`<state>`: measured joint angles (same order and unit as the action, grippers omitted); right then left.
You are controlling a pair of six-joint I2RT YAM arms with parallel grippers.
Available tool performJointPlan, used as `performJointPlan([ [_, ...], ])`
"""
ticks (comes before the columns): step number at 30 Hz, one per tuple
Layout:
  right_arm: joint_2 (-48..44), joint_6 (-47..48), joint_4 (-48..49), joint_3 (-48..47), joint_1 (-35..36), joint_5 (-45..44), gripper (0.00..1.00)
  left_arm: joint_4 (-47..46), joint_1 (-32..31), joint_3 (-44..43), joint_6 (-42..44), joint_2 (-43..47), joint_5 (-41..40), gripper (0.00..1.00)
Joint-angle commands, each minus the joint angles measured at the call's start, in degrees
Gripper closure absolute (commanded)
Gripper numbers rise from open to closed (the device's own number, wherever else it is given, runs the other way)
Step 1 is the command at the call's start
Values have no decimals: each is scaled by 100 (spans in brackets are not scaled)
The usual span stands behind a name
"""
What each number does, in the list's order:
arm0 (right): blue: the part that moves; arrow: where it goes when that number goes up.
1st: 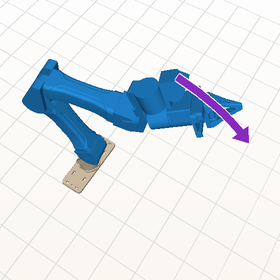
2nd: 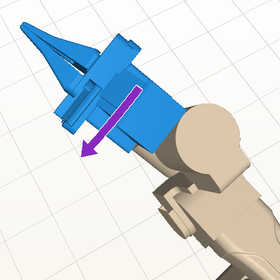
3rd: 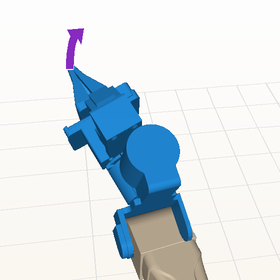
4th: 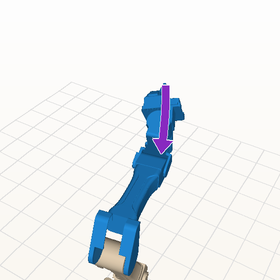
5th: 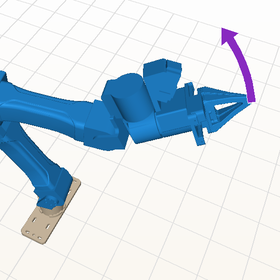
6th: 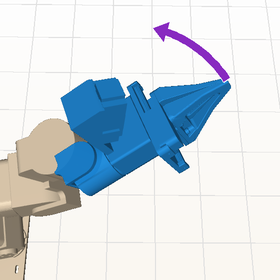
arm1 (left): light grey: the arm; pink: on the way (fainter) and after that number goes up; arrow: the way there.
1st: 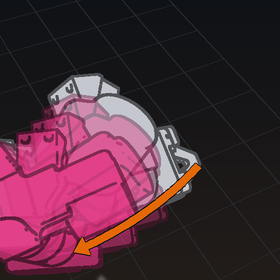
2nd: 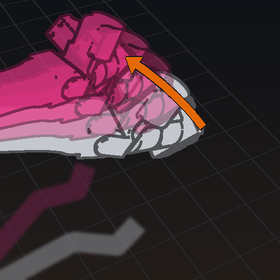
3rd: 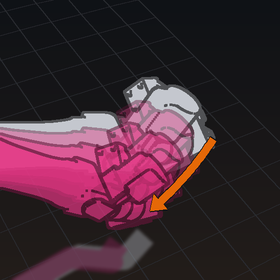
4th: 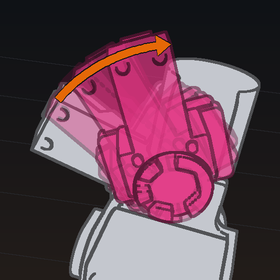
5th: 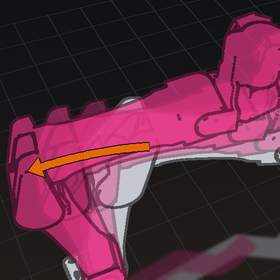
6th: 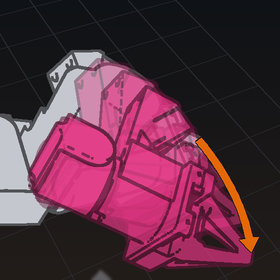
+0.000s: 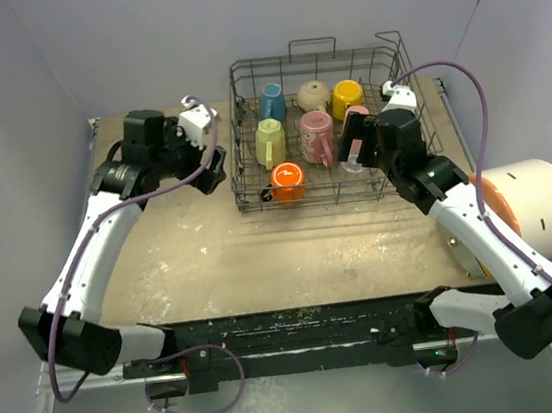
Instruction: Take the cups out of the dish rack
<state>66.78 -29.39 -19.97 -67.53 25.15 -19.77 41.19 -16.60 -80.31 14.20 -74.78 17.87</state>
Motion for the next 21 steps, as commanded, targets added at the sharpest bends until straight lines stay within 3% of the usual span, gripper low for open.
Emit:
performJointPlan([
  [1, -414, 302, -404, 57, -1, 189, 0, 51, -592, -633, 482, -706, -94, 1],
  [7, -880, 173, -692, 307, -1, 183, 0, -364, -1045, -977, 660, -1648, -252, 2],
  [13, -811, 45, -944, 187, -1, 136, 3, -746, -1261, -1093, 734, -2233, -169, 10],
  [18, -742, 9, -997, 36, -5, 219, 10, -949, -1347, -1068, 707, -2592, 3, 23],
  [21, -752, 5, -1017, -35, -1, 224, 11, -1001, -1438, -1004, 684, -2711, 58, 25],
])
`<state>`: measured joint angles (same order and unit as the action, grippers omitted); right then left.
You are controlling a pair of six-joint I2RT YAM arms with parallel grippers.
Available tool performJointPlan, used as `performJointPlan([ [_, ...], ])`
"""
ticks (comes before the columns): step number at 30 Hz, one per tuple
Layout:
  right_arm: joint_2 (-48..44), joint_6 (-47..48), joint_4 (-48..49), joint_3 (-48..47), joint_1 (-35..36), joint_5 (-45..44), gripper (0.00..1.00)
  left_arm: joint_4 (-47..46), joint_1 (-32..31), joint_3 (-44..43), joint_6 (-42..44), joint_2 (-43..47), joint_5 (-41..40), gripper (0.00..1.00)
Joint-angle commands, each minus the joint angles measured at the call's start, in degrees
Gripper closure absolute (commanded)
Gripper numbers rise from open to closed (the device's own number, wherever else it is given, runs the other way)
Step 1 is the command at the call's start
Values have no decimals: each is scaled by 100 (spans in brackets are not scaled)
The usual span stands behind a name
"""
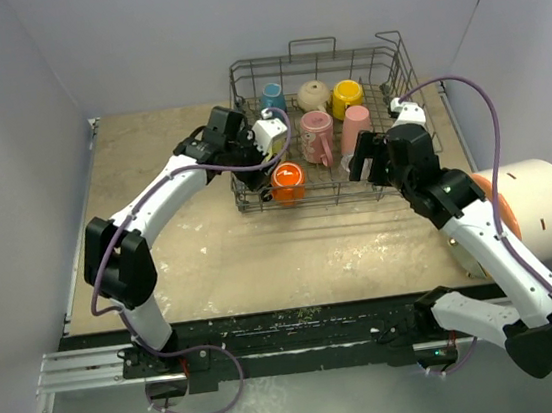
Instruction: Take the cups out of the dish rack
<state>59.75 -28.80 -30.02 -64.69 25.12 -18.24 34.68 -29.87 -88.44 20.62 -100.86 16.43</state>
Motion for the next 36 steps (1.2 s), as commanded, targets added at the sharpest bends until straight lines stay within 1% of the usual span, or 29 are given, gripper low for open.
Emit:
performJointPlan([
  [1, -58, -47, -17, -325, 1, 68, 11, -383, -146, -146, 60, -116, 203, 25],
  [4, -81, -29, -31, -325, 1, 53, 12, -458, -217, -38, 109, -132, 199, 26],
  [9, -99, -9, -50, -347, -1, 75, 13, -482, -238, 32, 150, -283, 95, 33],
  [15, -119, 64, -54, -377, 2, 88, 14, -520, -238, 54, 258, -482, -65, 35],
  [19, -146, 118, -65, -366, 8, 84, 14, -309, -239, -82, 378, -615, -66, 37],
  [22, -150, 170, -51, -360, 2, 75, 14, 83, -232, -291, 568, -670, 45, 39],
  [24, -127, 196, -27, -346, 7, 62, 13, 344, -219, -469, 675, -677, 106, 37],
  [25, -103, 203, -24, -347, 2, 58, 13, 416, -223, -528, 728, -647, 103, 34],
  [28, 42, 208, -119, -375, 1, 115, 11, 470, -198, -644, 770, -515, 102, 29],
  [30, 164, 191, -212, -394, 1, 423, 11, 774, -191, -810, 863, -506, 342, 25],
  [33, 361, 205, -225, -505, 1, 477, 10, 1238, -212, -1027, 1147, -585, 768, 20],
  [36, 538, 267, -243, -642, 1, 492, 10, 1536, -207, -1136, 1455, -799, 886, 17],
])
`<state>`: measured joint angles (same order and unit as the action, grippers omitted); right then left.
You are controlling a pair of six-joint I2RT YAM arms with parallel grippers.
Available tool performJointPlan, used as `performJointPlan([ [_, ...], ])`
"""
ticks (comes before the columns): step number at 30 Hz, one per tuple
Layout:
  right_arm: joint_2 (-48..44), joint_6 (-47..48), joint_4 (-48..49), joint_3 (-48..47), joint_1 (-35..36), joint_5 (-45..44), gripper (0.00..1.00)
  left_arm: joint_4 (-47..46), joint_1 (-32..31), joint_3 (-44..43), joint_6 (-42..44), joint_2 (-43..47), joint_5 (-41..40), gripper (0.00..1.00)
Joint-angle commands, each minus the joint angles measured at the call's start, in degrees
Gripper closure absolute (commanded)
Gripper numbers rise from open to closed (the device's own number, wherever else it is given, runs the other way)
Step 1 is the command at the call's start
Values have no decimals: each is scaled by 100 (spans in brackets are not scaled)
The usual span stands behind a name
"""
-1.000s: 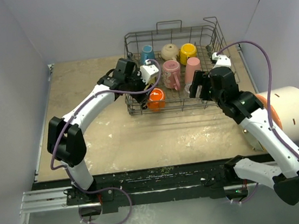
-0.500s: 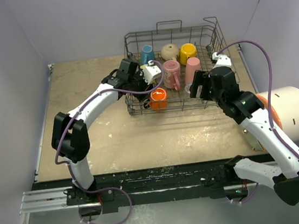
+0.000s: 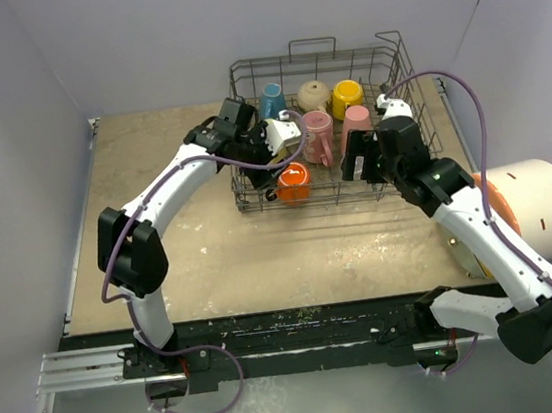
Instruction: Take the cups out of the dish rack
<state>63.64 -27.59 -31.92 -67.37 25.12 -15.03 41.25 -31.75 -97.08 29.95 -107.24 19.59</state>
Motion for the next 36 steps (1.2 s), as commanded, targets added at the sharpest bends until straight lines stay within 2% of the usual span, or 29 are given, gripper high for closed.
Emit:
performJointPlan([
  [1, 191, 170, -63, -419, 1, 167, 10, 977, -19, -357, 586, -269, 540, 16],
  [4, 266, 210, -47, -487, 1, 167, 9, 1211, -12, -654, 743, -577, 493, 17],
  [12, 256, 196, 60, -382, 1, 248, 8, 987, 33, -1025, 761, -869, 637, 20],
  [17, 177, 159, 103, -268, 1, 257, 8, 1322, 21, -1107, 990, -1075, 655, 33],
  [20, 162, 163, 82, -290, -5, 199, 8, 1477, 25, -1019, 1143, -1153, 694, 36],
  [25, 140, 159, 111, -329, -8, 218, 8, 1134, 20, -876, 905, -1146, 489, 38],
  [31, 157, 164, 131, -329, -8, 183, 9, 975, -26, -664, 865, -1101, 653, 39],
  [36, 182, 206, 171, -270, -54, 216, 9, 965, -33, -631, 966, -1235, 754, 35],
])
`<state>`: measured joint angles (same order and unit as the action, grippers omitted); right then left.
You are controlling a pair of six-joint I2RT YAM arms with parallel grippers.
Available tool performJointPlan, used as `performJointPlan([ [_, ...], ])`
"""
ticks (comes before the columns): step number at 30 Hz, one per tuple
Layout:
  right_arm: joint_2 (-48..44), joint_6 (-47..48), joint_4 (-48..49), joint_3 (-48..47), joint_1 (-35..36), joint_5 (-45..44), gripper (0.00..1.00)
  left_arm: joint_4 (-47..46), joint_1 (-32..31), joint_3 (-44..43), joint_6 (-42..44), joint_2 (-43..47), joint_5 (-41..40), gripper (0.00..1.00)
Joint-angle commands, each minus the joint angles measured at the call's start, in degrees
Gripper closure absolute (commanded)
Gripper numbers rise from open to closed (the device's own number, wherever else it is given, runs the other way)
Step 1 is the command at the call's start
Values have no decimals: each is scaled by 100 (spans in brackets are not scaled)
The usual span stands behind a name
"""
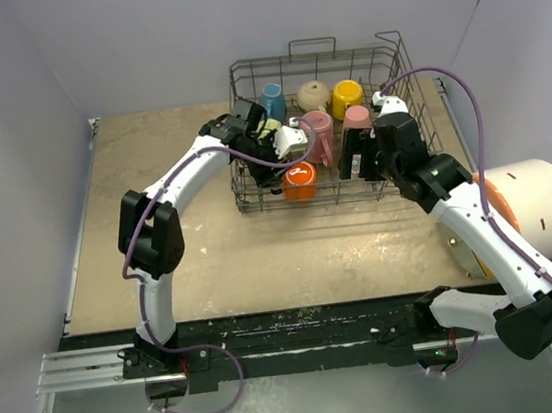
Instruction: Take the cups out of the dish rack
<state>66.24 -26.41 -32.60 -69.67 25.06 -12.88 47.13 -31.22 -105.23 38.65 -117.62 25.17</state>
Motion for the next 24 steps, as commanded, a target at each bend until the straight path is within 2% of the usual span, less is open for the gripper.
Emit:
performJointPlan([
  [1, -57, 100, 257, -32, -64, 19, 9, 357, -81, 176, 98, -231, 183, 34],
  [9, 182, 224, 482, 41, -213, 224, 8, 417, -94, 439, 505, -57, 491, 29],
  [12, 259, 226, 590, 69, -242, 317, 9, 261, -88, 521, 524, -69, 411, 33],
  [15, 299, 199, 698, 115, -254, 467, 12, 46, -100, 558, 436, -89, 375, 43],
  [20, 310, 254, 760, 159, -249, 515, 13, -232, -110, 513, 278, -120, 283, 75],
  [24, 299, 266, 800, 221, -252, 557, 13, -701, -129, 682, -81, 52, -52, 94],
])
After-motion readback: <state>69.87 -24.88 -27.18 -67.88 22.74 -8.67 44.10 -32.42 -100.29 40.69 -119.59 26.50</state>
